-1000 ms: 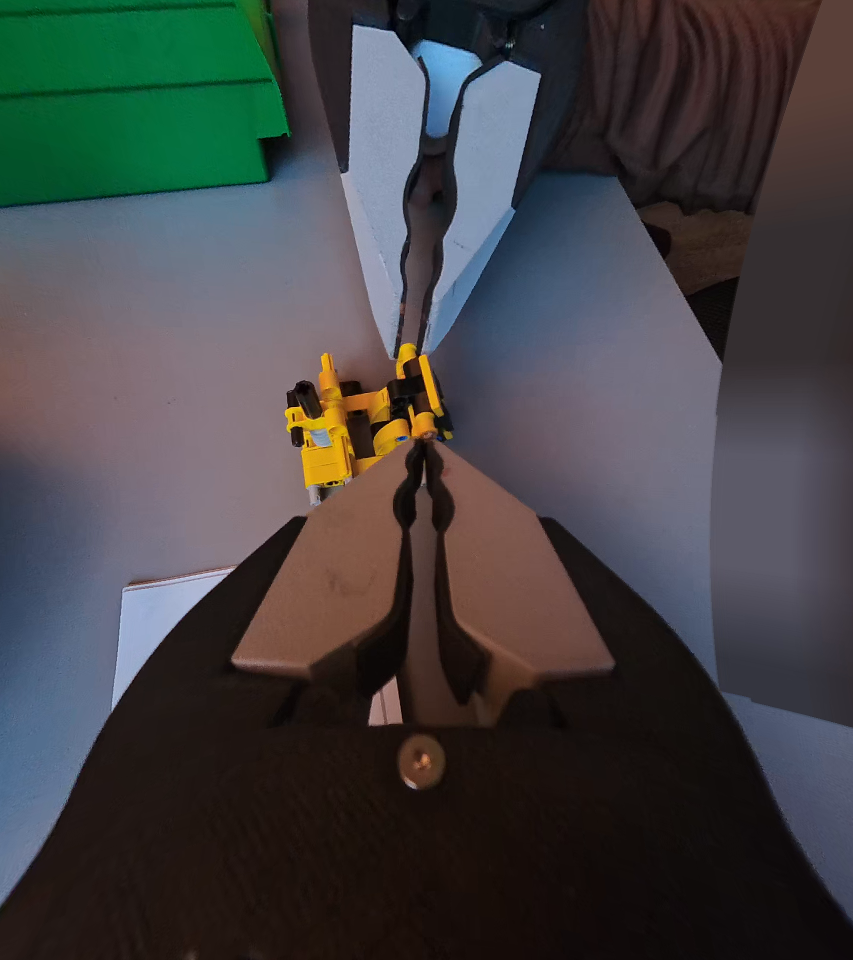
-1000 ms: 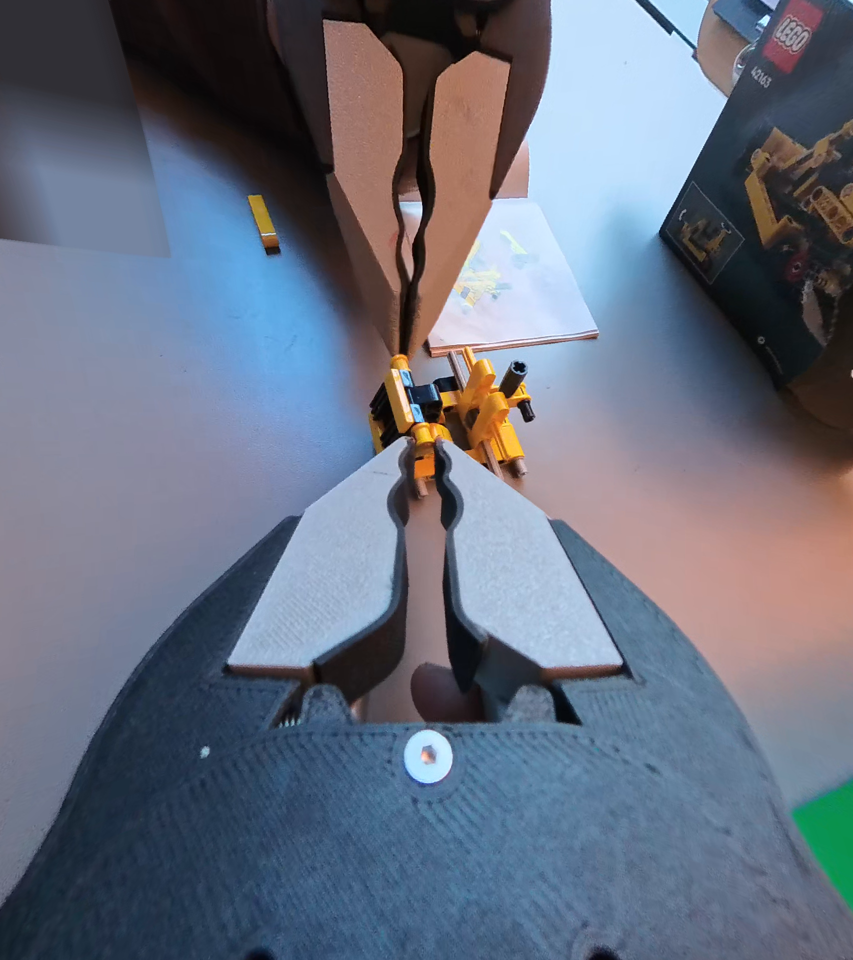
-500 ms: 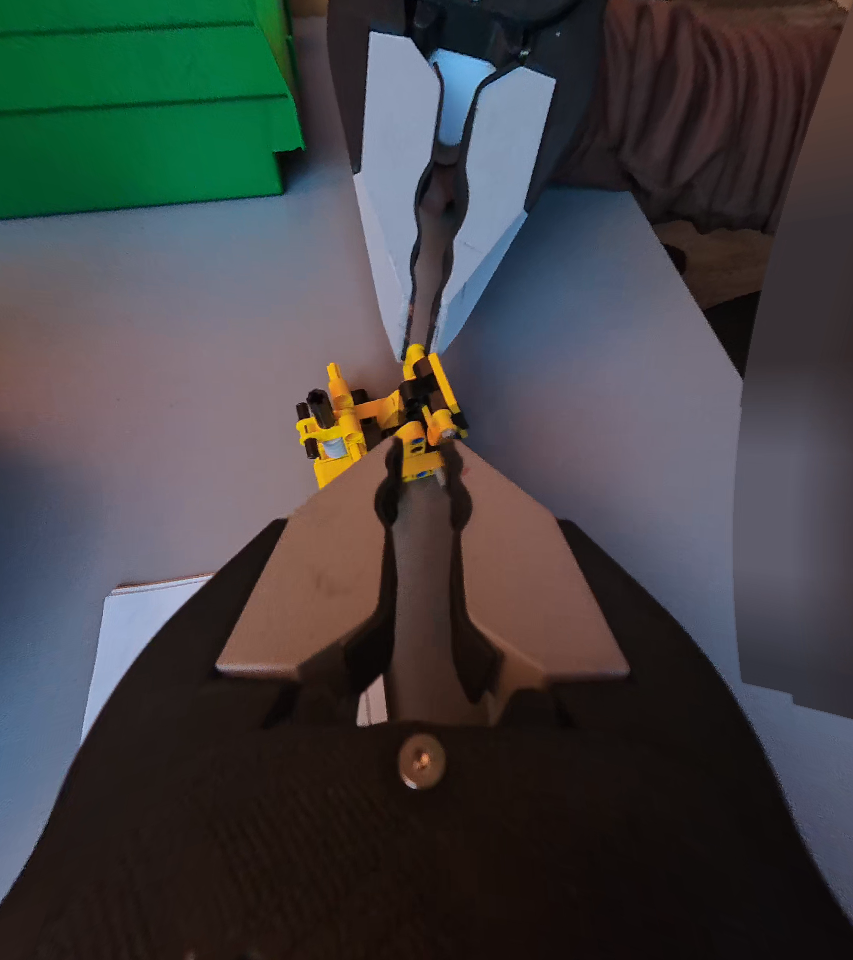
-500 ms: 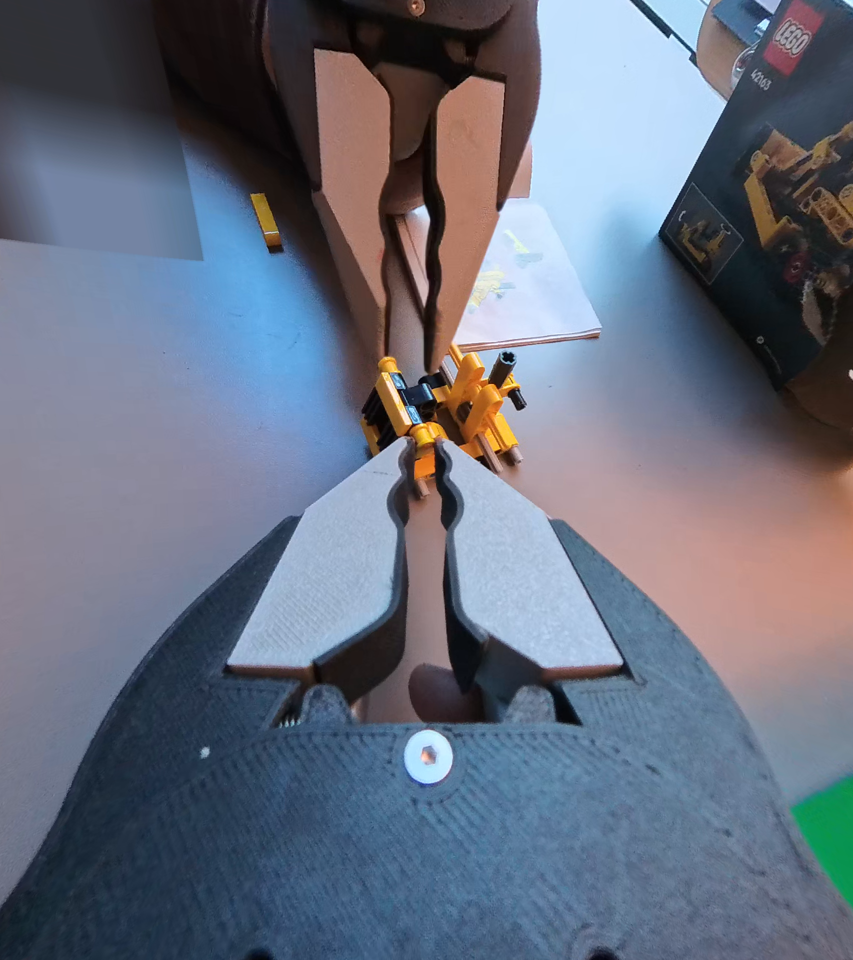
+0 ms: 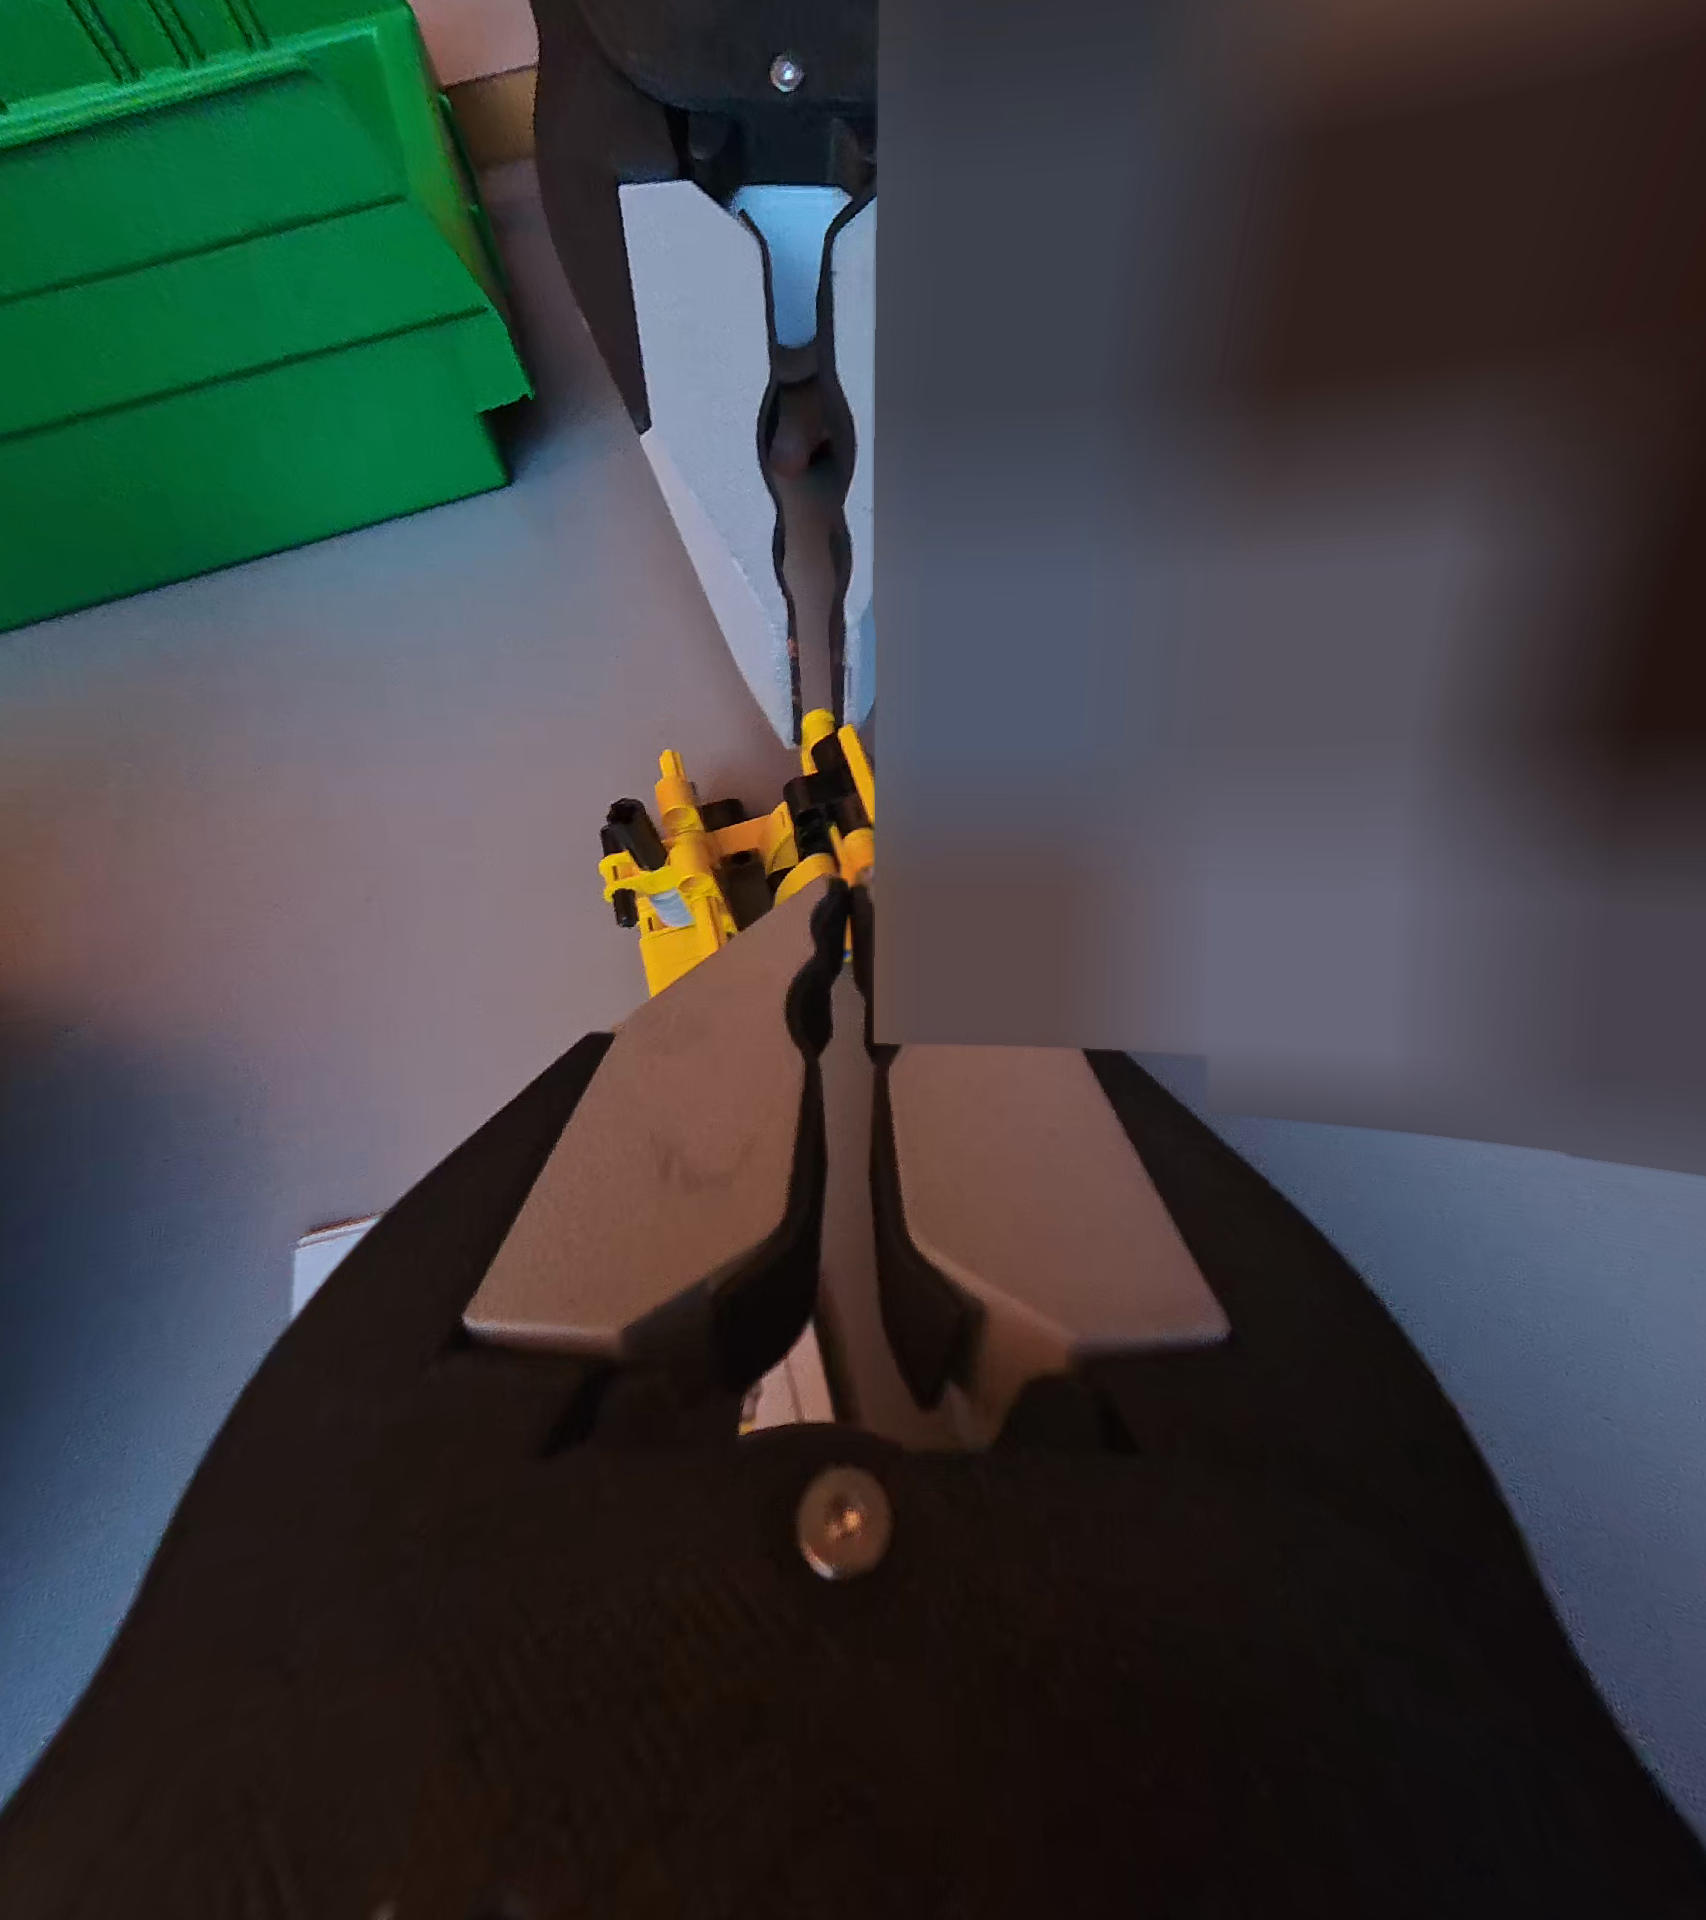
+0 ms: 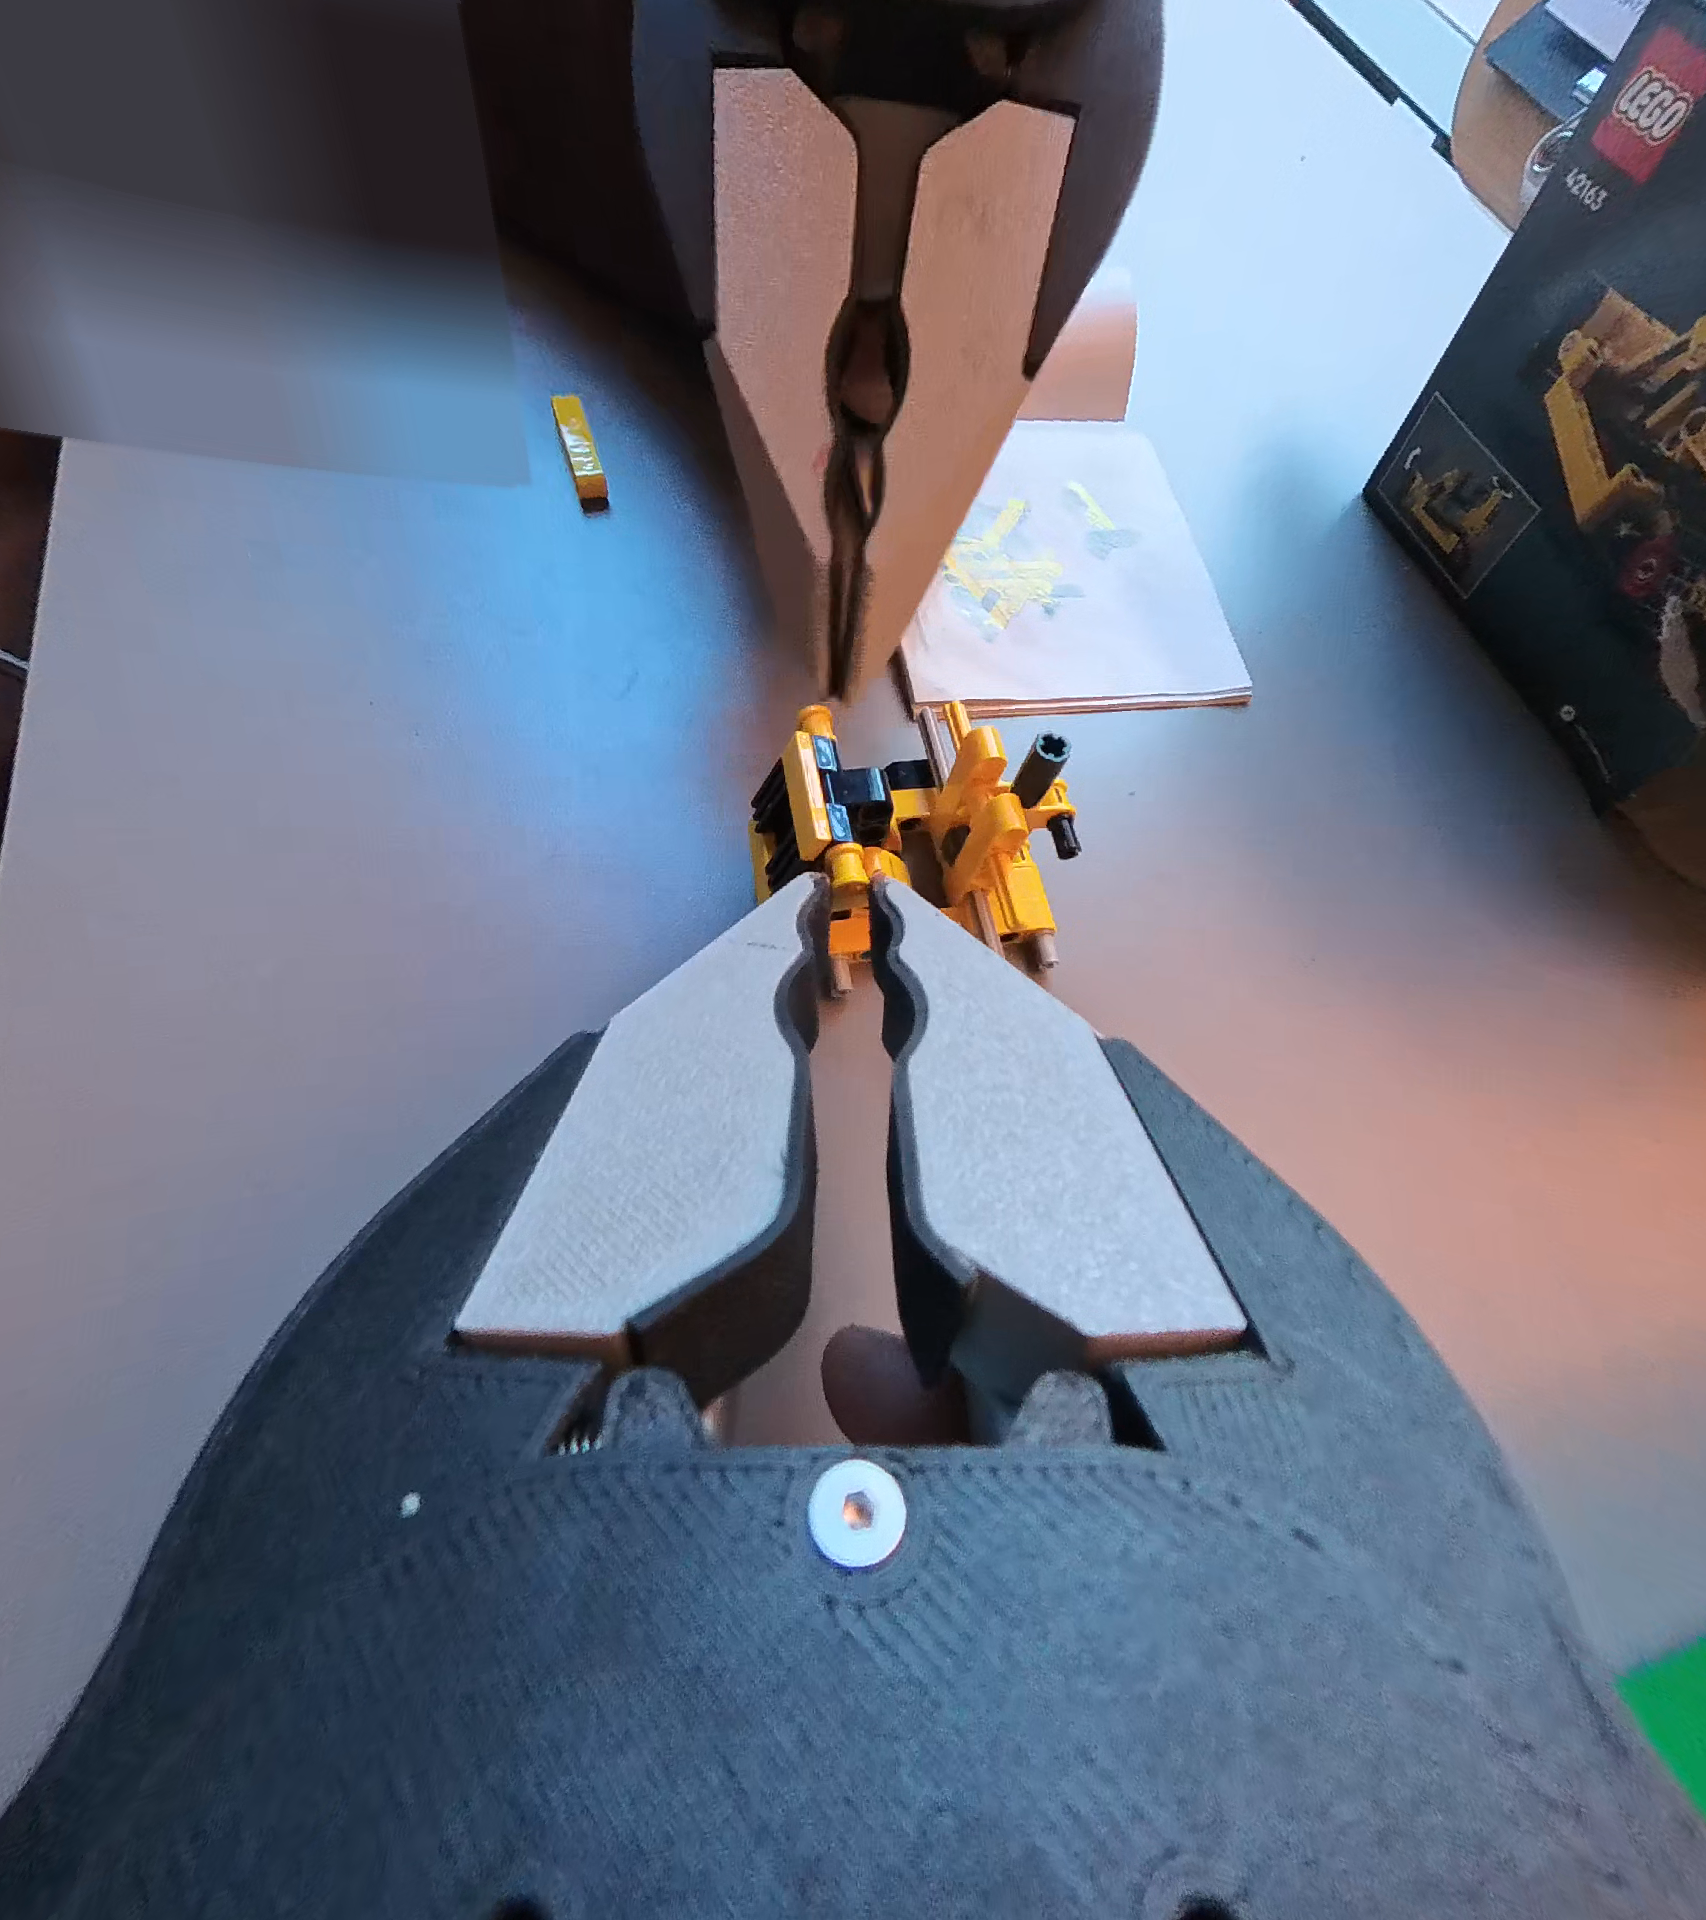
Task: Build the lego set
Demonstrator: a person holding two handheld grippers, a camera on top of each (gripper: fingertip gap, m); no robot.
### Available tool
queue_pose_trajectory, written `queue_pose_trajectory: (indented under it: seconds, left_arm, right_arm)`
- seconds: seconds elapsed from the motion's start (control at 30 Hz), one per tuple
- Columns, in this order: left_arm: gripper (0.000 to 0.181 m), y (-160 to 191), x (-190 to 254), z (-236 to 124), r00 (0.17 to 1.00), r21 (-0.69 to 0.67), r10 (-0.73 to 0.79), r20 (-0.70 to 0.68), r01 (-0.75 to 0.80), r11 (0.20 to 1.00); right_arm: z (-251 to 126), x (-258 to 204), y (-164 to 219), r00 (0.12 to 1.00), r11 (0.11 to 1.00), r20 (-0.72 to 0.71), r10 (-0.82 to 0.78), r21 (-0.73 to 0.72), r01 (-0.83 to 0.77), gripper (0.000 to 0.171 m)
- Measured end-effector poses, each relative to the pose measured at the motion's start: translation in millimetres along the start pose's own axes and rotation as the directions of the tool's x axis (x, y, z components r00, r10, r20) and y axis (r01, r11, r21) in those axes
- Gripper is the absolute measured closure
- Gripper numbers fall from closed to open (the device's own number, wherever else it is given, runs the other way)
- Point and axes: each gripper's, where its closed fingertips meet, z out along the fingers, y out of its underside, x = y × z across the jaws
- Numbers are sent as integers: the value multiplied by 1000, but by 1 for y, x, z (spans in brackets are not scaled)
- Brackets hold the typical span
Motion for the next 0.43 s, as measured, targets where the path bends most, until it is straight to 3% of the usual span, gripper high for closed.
queue_pose_trajectory:
  seconds: [0.03, 0.43]
  left_arm:
    - [181, 1, -1, -1, 1000, -6, 8, -5, -8, 1000]
    - [181, 3, 1, 3, 999, -25, 24, -31, -25, 999]
  right_arm:
    - [0, 0, 0, 1000, 1000, 0, 0, 0, 0, 167]
    - [0, 0, 0, 1000, 1000, 1, -5, 0, 5, 167]
